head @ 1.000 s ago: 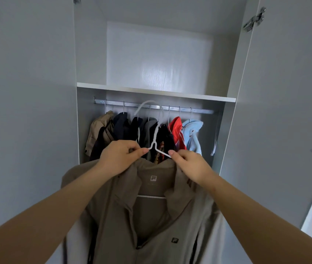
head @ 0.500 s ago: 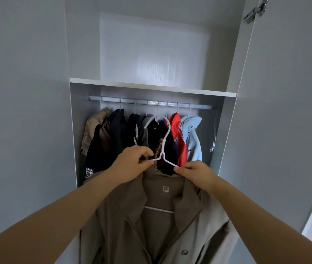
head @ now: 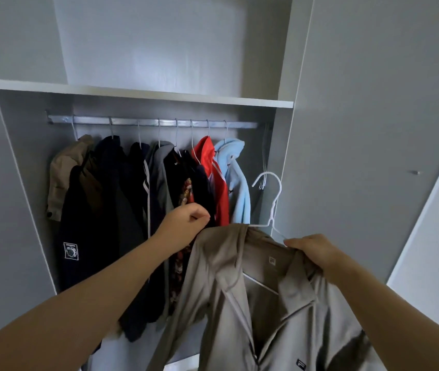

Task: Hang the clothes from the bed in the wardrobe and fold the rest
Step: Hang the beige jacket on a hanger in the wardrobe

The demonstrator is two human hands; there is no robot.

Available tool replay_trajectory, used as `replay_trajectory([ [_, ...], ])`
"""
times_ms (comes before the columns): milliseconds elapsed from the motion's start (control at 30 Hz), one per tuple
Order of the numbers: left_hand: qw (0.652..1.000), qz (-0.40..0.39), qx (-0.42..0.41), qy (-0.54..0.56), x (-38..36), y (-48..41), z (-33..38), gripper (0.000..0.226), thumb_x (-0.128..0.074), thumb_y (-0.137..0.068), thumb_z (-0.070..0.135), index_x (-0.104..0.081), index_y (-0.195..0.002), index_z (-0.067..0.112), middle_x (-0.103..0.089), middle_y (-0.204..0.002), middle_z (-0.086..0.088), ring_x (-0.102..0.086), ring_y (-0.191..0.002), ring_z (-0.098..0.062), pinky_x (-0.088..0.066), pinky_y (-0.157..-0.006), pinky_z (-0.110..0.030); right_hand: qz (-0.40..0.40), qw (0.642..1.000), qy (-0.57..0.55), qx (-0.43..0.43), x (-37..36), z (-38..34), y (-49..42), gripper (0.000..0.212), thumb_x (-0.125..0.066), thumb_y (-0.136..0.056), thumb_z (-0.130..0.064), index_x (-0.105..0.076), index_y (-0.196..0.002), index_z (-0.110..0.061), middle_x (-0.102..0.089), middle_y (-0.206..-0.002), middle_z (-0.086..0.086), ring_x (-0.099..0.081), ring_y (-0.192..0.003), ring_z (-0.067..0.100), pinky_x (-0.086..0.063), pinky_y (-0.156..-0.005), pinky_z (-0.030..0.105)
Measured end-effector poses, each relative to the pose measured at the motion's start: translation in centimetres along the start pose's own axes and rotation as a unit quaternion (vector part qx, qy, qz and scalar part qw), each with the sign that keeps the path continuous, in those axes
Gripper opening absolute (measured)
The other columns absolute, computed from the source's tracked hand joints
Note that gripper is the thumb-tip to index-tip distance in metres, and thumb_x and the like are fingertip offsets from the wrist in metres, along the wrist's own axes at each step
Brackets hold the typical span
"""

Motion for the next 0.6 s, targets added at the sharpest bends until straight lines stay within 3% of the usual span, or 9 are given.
replay_trajectory([
  [67,1.0,-0.014,0.014,0.017,-1.5,-1.3,-0.5,0.009,-0.057,-0.091,0.019,-0.065,-0.088,0.022,-0.06,-0.084,0.018,-0.054,-0.079,0.007,-0.04,-0.065,-0.002,0.026,1.0,0.013,-0.008,0.9,0.7,-0.7,0.021,-0.074,-0.077,-0.014,-0.062,-0.069,0.002,-0.061,-0.075,0.016,-0.056,-0.067,0.027,-0.044,-0.069,0.034],
  [267,0.999,-0.031,0.034,0.002,-5.9,-6.5,-1.4,0.012,-0.057,-0.09,0.019,-0.063,-0.082,0.024,-0.063,-0.086,0.009,-0.057,-0.087,-0.008,-0.041,-0.08,-0.02,0.077,0.996,-0.014,-0.033,3.6,2.6,-4.4,0.021,-0.075,-0.075,-0.012,-0.064,-0.066,0.004,-0.062,-0.068,0.015,-0.057,-0.064,0.028,-0.045,-0.067,0.034],
  [367,0.998,-0.034,0.043,-0.029,-8.3,-10.0,-1.8,0.01,-0.057,-0.09,0.016,-0.064,-0.084,0.02,-0.062,-0.085,0.005,-0.059,-0.09,-0.014,-0.039,-0.077,-0.019,0.097,0.993,-0.047,-0.053,4.7,3.7,-7.5,0.017,-0.072,-0.077,-0.01,-0.065,-0.069,0.003,-0.063,-0.072,0.017,-0.059,-0.068,0.029,-0.047,-0.069,0.038],
  [467,0.993,-0.052,0.062,-0.087,-10.4,-13.3,-2.5,0.014,-0.052,-0.091,0.016,-0.066,-0.091,0.015,-0.065,-0.097,-0.003,-0.059,-0.098,-0.021,-0.043,-0.082,-0.025,0.091,0.99,-0.082,-0.075,5.1,4.3,-10.7,0.011,-0.066,-0.08,-0.005,-0.065,-0.075,0.005,-0.063,-0.066,0.015,-0.059,-0.063,0.027,-0.048,-0.063,0.032],
  [600,0.987,-0.056,0.094,-0.122,-12.8,-17.0,-3.4,0.02,-0.045,-0.093,0.018,-0.064,-0.097,0.015,-0.065,-0.107,-0.011,-0.059,-0.099,-0.026,-0.046,-0.09,-0.034,0.062,0.99,-0.092,-0.085,4.6,3.9,-14.8,0.018,-0.066,-0.081,-0.008,-0.064,-0.064,-0.003,-0.06,-0.06,0.011,-0.055,-0.057,0.023,-0.043,-0.059,0.028],
])
Point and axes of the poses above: each hand's wrist, its own y-axis away from the middle knuckle, its own x-axis out of the back of the hand, z = x × y, the point moved 4 cm from there along -y, towards the middle knuckle
